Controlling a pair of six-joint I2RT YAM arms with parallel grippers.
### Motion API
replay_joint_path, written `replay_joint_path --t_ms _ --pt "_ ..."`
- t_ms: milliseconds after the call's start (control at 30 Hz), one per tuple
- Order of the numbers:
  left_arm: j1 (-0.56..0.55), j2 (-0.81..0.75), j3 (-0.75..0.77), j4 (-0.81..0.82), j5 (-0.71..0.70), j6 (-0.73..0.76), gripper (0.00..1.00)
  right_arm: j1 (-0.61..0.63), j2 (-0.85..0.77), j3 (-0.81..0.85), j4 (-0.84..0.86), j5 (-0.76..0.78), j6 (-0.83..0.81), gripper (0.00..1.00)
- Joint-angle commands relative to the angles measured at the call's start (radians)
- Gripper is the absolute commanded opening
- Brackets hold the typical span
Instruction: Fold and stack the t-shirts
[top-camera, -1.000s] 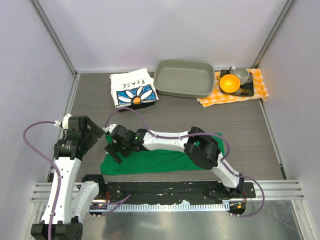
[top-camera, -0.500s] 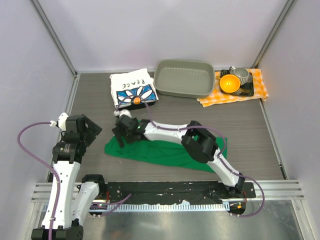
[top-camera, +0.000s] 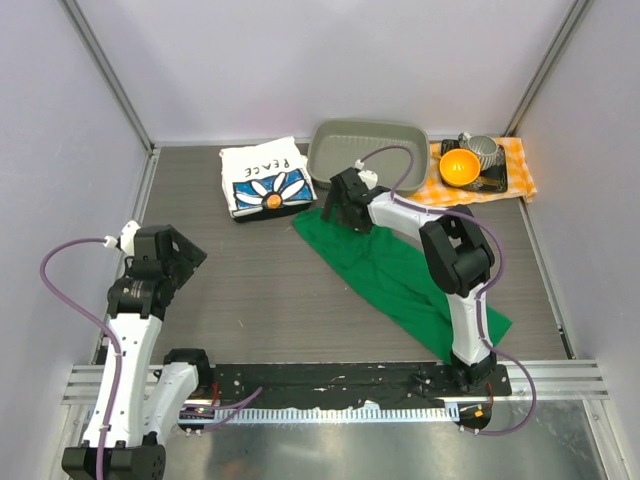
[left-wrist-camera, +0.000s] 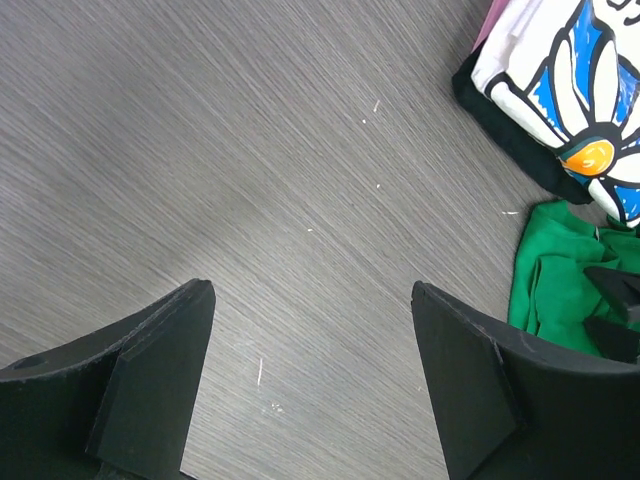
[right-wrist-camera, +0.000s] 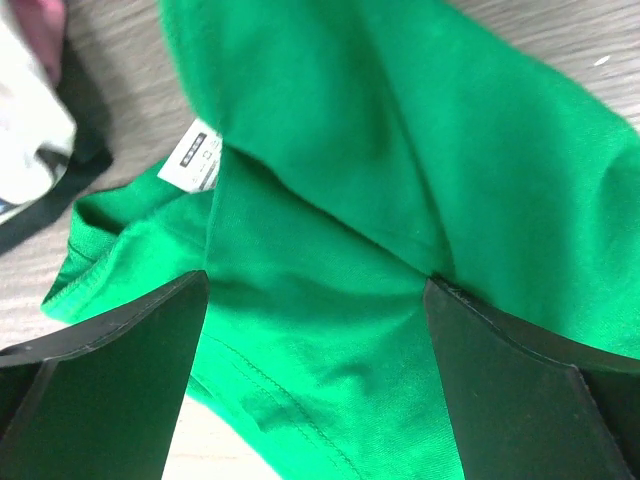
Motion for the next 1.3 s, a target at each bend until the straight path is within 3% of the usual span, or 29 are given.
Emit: replay_joint_path --t_ms 0,167,300,433,633,867,1267 --pt "0.002 0.025 0.038 0.065 0.043 0.008 0.84 -0.028 0.062 0.047 -0.156 0.035 0.026 0.96" --pt "0.002 0.047 0.050 0.114 0.186 0.046 0.82 0.005 -0.097 0.024 -0.134 0.096 -0.090 0.98" --pt "0.003 0.090 0.057 0.125 0.319 0.098 0.81 0.063 -0.342 -0.010 -0.163 0.156 -0.195 1.00" --pt "0.003 0.100 0.015 0.137 0.375 0.112 0.81 0.084 -0.485 -0.021 -0.367 0.259 -0.253 1.00" --pt "0.002 0.096 -0.068 0.196 0.458 0.106 0.80 0.090 -0.661 -0.209 -0.533 0.370 -0.261 1.00" --pt "0.002 0.096 -0.118 0.220 0.484 0.116 0.80 0.088 -0.783 -0.464 -0.559 0.400 -0.184 1.00" --pt "0.003 0.111 -0.137 0.240 0.485 0.129 0.80 0.041 -0.742 -0.577 -0.474 0.287 -0.228 1.00"
